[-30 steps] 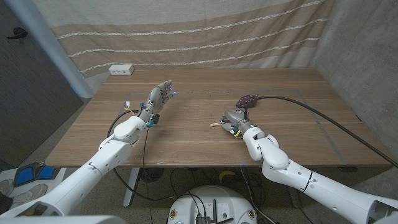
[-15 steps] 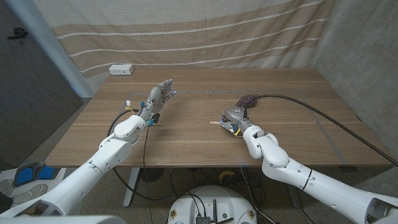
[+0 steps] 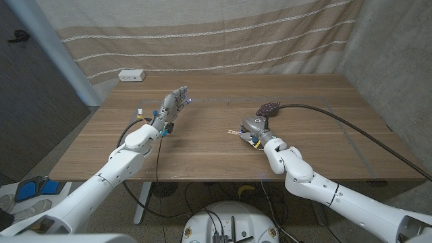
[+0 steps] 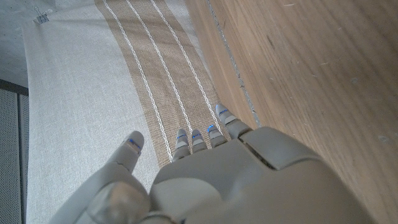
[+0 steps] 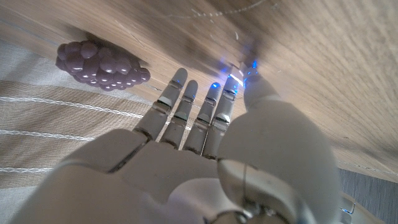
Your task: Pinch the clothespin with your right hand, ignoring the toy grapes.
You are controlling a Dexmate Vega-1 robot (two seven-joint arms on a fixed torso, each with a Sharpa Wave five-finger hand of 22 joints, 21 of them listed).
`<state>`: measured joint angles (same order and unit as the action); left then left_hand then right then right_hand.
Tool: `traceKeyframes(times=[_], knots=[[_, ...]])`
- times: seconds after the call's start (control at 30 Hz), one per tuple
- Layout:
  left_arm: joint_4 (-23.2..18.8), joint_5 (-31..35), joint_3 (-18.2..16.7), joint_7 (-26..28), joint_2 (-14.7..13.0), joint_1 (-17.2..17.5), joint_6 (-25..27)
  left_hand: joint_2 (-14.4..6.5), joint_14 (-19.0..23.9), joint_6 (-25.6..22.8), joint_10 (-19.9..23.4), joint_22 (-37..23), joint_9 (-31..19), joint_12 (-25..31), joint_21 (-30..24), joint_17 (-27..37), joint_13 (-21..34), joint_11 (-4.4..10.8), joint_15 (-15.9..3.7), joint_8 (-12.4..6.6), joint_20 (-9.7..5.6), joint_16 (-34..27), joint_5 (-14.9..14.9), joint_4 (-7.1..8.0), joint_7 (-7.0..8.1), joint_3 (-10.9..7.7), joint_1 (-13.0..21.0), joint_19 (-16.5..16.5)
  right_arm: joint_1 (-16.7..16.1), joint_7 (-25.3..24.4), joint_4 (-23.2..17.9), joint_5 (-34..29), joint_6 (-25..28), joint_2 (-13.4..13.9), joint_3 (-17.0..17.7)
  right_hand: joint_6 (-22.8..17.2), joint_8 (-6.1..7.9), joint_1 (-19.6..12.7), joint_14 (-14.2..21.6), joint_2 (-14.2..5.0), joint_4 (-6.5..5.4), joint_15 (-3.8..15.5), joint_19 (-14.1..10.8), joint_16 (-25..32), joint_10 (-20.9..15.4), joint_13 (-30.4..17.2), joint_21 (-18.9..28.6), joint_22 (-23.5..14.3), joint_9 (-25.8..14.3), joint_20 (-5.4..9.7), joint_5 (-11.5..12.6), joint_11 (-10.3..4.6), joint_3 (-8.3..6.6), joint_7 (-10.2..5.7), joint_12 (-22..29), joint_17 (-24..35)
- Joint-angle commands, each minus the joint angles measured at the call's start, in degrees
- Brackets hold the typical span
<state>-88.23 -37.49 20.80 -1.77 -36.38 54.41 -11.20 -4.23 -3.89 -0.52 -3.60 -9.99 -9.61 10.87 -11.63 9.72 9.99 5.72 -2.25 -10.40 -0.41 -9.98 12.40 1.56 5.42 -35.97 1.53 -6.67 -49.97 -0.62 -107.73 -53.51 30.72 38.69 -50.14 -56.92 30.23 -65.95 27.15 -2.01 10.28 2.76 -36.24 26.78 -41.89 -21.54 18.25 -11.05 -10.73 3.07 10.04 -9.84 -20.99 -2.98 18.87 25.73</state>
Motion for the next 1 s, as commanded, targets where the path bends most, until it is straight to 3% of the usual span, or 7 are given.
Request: traceKeyframes(times=[0.03, 0.53, 0.83, 1.0], knots=[[0.2, 0.0, 0.1, -0.2, 0.2, -0.3, 0.1, -1.8, -0.1, 0.0, 0.1, -0.2, -0.2, 0.1, 0.3, 0.1, 0.2, 0.0, -2.63, 0.2, 0.15, -0.2, 0.0, -0.22, 0.32, -0.15, -0.3, -0.1, -1.8, -8.2, 0.3, 1.2, -1.2, 0.2, 2.4, -6.7, -0.29, -1.9, 1.6, -0.25, 0.01, 10.18, -0.7, 0.6, -1.9, -0.1, 0.7, -0.3, -0.2, 0.33, 0.4, -0.14, -0.49, 3.65, 0.6, 0.3], [0.2, 0.4, 0.2, -0.3, 0.1, -0.3, -0.3, -1.6, -0.2, 0.0, 0.1, -0.2, -0.2, 0.1, 0.3, 0.1, 0.2, 0.08, -2.65, 0.2, 0.16, -0.2, 0.0, -0.38, 0.37, -0.11, -0.3, -0.1, -3.0, -16.1, -0.3, 1.5, -0.9, 0.1, 4.8, -7.1, -0.58, -2.6, 2.9, -0.2, -0.19, 10.16, -1.4, 0.9, -2.9, -0.3, 1.3, -0.4, -0.2, 0.83, 0.4, -0.41, -0.55, 4.0, 0.8, 0.5], [-0.4, 0.2, 0.0, 0.0, 0.0, 0.0, -0.3, -1.5, -0.1, 0.0, 0.1, -0.2, -0.2, 0.1, 0.3, 0.1, 0.2, 0.05, -2.67, 0.2, 0.15, -0.2, 0.0, -0.5, 0.41, -0.07, -0.3, -0.1, -3.6, -18.1, -1.3, 2.8, -1.9, 0.3, 5.9, -7.8, -0.6, -3.2, 3.8, -0.27, -0.25, 9.94, -1.7, 0.0, -4.0, -0.5, 1.7, -0.4, -0.4, 0.77, 1.0, -0.48, -1.33, 5.39, 1.0, -0.2], [-0.5, 0.4, 0.0, -0.1, -0.1, 0.0, -0.5, -1.4, -0.1, 0.0, 0.1, -0.2, -0.2, 0.1, 0.3, 0.1, 0.2, 0.09, -2.66, 0.2, 0.16, -0.2, -0.1, -0.59, 0.44, -0.05, -0.3, -0.1, -3.9, -19.1, -1.5, 3.0, -1.9, 0.2, 6.3, -8.4, 0.21, -2.3, 4.6, 0.09, -0.73, 9.57, -1.9, -0.9, -5.0, -0.7, 2.0, -0.4, -1.5, 0.06, 2.0, -0.02, -1.79, 6.52, 1.2, -0.9]])
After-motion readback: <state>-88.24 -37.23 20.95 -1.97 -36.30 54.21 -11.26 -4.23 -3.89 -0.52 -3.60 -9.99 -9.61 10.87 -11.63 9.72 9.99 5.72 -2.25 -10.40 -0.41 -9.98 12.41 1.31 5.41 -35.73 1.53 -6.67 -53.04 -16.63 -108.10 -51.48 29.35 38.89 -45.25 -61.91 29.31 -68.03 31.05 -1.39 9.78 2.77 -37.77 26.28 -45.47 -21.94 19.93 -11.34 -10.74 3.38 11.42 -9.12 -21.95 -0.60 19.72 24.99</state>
